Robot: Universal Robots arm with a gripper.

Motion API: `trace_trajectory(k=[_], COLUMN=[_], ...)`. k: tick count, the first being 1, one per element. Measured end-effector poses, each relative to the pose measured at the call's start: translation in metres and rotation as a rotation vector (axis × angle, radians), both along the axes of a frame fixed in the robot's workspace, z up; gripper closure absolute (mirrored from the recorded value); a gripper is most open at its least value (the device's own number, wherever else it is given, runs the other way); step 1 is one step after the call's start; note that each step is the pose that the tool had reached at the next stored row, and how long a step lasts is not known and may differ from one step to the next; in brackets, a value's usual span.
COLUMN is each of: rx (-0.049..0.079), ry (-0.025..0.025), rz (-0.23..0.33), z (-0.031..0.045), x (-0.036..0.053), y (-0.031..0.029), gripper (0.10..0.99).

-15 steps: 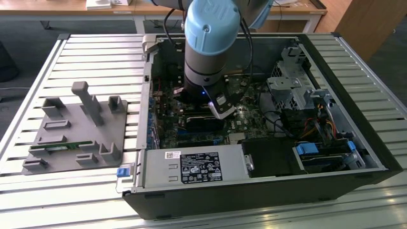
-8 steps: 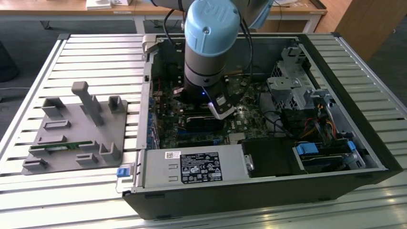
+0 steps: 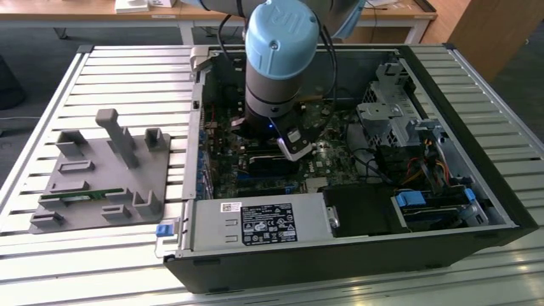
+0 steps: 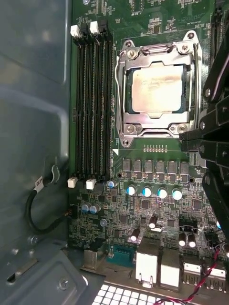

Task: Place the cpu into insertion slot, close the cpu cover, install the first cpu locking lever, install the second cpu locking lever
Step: 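Install the second cpu locking lever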

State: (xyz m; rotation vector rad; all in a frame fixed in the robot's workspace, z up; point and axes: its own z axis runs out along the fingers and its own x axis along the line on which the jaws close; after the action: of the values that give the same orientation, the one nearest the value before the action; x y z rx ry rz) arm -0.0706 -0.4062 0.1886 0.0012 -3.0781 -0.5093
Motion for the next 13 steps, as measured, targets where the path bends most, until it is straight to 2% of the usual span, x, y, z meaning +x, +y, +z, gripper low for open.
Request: trace_trajectory(k=[9, 13], rx=[0.002, 0.003], ry=[0.0, 0.0], rz=[0.0, 0.0], z=[-0.0018, 0.005], x=[-0.0016, -0.0017], y=[0.0, 0.0], gripper=[0.98, 0.98])
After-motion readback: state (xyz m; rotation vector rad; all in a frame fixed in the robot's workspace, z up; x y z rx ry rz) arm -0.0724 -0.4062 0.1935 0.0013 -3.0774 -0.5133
